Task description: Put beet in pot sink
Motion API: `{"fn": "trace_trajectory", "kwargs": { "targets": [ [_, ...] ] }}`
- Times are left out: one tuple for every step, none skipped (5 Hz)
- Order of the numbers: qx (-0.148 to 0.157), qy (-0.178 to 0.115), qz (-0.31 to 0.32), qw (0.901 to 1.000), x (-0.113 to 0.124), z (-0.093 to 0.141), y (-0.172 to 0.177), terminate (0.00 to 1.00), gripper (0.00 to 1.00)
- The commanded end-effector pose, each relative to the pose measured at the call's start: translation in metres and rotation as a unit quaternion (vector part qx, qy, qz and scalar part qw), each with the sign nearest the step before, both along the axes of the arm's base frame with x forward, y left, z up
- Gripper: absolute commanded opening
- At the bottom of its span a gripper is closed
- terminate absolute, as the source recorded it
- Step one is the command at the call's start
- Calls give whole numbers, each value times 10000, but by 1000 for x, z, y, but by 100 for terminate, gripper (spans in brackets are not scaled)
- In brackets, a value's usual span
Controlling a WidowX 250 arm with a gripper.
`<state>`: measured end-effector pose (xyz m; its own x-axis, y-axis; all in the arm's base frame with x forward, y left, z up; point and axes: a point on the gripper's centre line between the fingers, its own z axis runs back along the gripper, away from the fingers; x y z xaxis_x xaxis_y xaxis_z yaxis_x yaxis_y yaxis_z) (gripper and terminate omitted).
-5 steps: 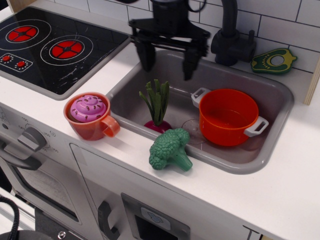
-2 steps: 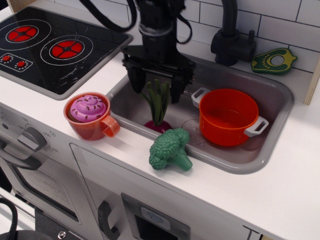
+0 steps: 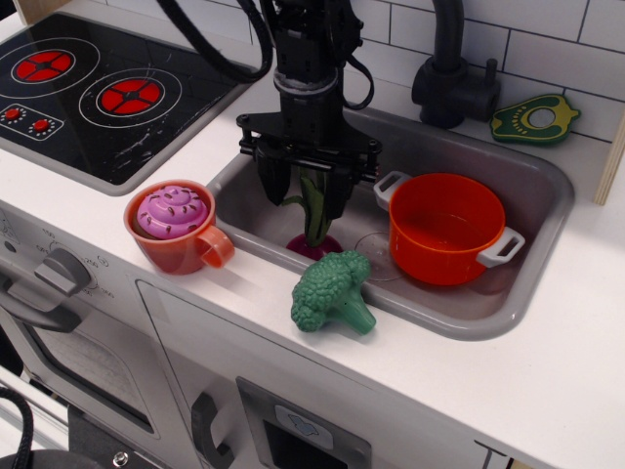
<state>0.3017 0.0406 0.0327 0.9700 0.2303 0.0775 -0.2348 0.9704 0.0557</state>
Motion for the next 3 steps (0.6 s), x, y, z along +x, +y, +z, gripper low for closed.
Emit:
{"fn": "trace_trajectory", "kwargs": {
  "targets": [
    [337,-275,107,9990,15,12,2,0,0],
    [404,-421,149,9982,17,16,0,0,0],
    [252,-590,350,9973,19,43,-2,0,0]
  ]
}}
